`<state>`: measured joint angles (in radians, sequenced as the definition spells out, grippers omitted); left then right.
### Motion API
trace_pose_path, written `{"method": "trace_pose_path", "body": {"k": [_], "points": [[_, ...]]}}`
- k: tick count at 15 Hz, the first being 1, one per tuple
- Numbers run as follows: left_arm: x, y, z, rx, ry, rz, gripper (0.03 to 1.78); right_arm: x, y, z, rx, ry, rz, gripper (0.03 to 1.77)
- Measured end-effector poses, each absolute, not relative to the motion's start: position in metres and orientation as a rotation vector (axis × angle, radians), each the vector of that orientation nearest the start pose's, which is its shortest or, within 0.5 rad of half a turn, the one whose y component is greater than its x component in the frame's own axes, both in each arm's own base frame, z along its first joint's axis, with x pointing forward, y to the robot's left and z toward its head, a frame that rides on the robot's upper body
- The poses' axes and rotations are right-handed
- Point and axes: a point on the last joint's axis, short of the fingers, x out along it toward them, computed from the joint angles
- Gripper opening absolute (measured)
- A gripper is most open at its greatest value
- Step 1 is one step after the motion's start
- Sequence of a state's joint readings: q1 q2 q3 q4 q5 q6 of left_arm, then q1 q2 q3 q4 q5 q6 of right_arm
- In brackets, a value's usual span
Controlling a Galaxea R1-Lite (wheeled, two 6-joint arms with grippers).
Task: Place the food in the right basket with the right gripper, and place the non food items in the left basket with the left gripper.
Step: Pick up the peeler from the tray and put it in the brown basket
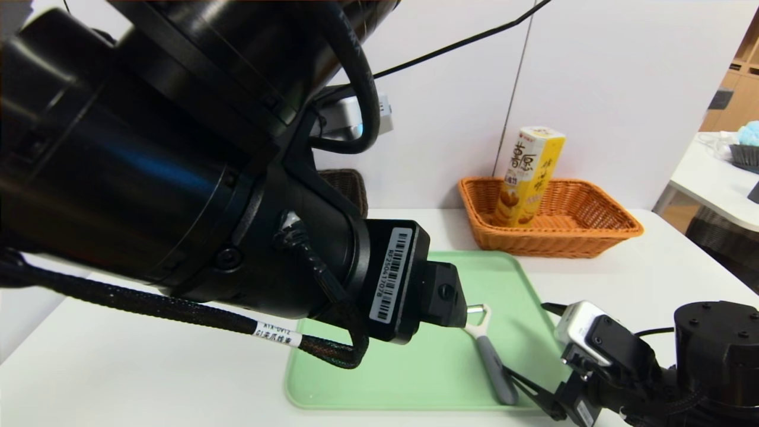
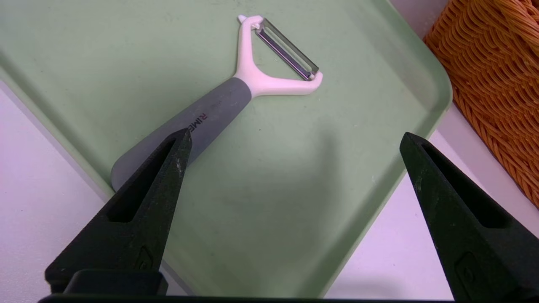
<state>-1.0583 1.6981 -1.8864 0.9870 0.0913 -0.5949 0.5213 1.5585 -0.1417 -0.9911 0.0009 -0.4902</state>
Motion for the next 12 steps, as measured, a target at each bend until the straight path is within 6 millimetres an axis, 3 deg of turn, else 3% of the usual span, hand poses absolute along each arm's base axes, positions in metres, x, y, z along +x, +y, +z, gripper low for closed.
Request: {"method": "trace_pose_path", "body": {"k": [4, 9, 12], "points": [[0.133, -0.231, 0.329, -0.074, 0.931, -0.660, 1.69, 0.167, 0.091, 0.097, -0.573, 0.288, 0.580, 1.70], [0.132, -0.231, 0.329, -0.073, 0.931, -0.658, 1.69, 0.175, 0.056, 0.110, -0.525, 0.271, 0.392, 1.70], [0.132, -0.230, 0.329, -0.074, 0.930, -0.658, 1.69, 0.170, 0.049, 0.122, -0.487, 0.223, 0.338, 1.70]]}}
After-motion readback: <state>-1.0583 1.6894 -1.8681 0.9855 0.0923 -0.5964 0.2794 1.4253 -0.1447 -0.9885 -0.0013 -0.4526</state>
